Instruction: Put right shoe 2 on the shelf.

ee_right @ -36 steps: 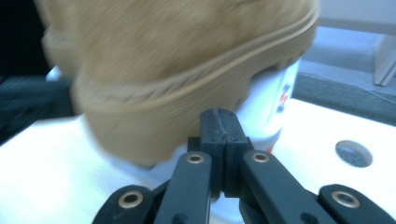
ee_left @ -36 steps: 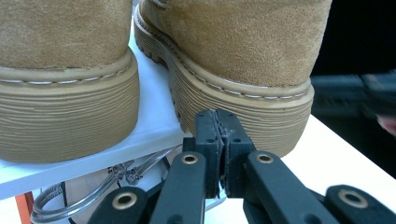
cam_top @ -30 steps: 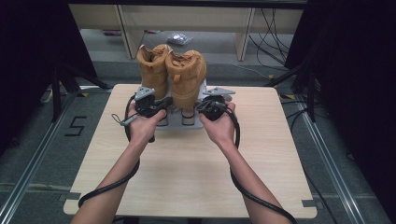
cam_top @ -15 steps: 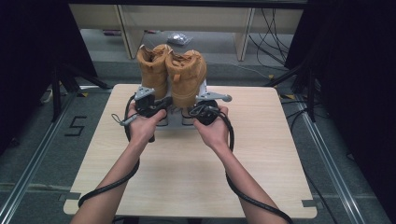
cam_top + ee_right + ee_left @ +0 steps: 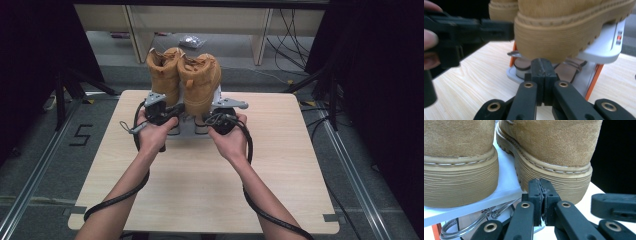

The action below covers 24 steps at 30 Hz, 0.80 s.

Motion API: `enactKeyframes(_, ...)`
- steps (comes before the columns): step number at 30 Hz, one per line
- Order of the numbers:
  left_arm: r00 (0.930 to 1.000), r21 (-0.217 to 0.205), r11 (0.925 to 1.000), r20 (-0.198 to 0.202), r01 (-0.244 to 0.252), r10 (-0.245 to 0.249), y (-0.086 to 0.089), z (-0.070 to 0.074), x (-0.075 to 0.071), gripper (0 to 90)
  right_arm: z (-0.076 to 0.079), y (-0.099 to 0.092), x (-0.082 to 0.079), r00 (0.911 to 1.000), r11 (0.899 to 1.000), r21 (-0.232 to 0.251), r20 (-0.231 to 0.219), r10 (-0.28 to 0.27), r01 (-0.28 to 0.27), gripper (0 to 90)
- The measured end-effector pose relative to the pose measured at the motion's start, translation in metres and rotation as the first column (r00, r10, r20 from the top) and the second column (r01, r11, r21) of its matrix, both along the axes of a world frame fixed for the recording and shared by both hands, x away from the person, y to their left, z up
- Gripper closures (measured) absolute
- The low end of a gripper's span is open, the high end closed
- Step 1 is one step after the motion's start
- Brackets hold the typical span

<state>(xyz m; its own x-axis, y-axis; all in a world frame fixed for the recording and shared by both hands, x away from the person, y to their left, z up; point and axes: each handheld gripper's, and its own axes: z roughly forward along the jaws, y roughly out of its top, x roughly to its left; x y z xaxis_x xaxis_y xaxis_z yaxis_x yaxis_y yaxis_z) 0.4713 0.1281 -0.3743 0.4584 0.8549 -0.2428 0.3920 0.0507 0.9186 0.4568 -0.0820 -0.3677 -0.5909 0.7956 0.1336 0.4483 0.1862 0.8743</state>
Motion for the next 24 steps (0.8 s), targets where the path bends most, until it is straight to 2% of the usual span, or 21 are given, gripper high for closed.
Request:
enactKeyframes(6, 1.0000, -0.001, 1.0000, 0.000, -0.003, 0.003, -0.001, 0.000, 0.000, 87.4, 0.005, 0.003, 0.005, 0.9999, 1.000, 0.008, 0.009, 0.005, -0.005, 90.0)
enactKeyframes(7, 1.0000, 0.004, 1.0000, 0.000, -0.005, 0.005, -0.001, 0.000, 0.000, 87.6, 0.004, 0.003, 0.007, 0.9998, 1.000, -0.005, 0.020, 0.001, -0.001, 90.0)
enactKeyframes(9, 1.0000, -0.001, 1.0000, -0.001, -0.002, 0.002, 0.000, 0.000, 0.001, 87.6, 0.004, 0.004, 0.007, 1.0000, 1.000, 0.013, 0.005, -0.008, 0.008, 90.0)
enactKeyframes(16, 0.9999, 0.000, 0.9999, -0.002, -0.010, 0.010, -0.003, 0.000, 0.005, 87.7, 0.004, 0.005, 0.010, 0.9996, 1.000, -0.008, 0.013, -0.023, 0.024, 90.0)
enactKeyframes(18, 0.9999, 0.001, 0.9999, -0.004, -0.011, 0.011, -0.004, 0.000, 0.007, 87.5, 0.003, 0.005, 0.012, 0.9993, 1.000, -0.011, 0.029, -0.025, 0.025, 90.0)
enactKeyframes(19, 0.9999, 0.001, 0.9999, -0.005, -0.013, 0.013, -0.004, 0.000, 0.007, 87.5, 0.003, 0.005, 0.012, 0.9995, 1.000, -0.004, 0.013, -0.028, 0.028, 90.0)
enactKeyframes(21, 0.9999, 0.004, 0.9999, -0.006, -0.016, 0.016, -0.005, 0.000, 0.009, 87.3, 0.003, 0.004, 0.014, 0.9992, 0.999, -0.014, 0.026, -0.031, 0.031, 90.0)
enactKeyframes(24, 0.9997, 0.008, 0.9997, -0.007, -0.022, 0.022, -0.007, -0.001, 0.011, 87.3, 0.003, 0.005, 0.016, 0.9990, 0.999, -0.011, 0.020, -0.039, 0.040, 90.0)
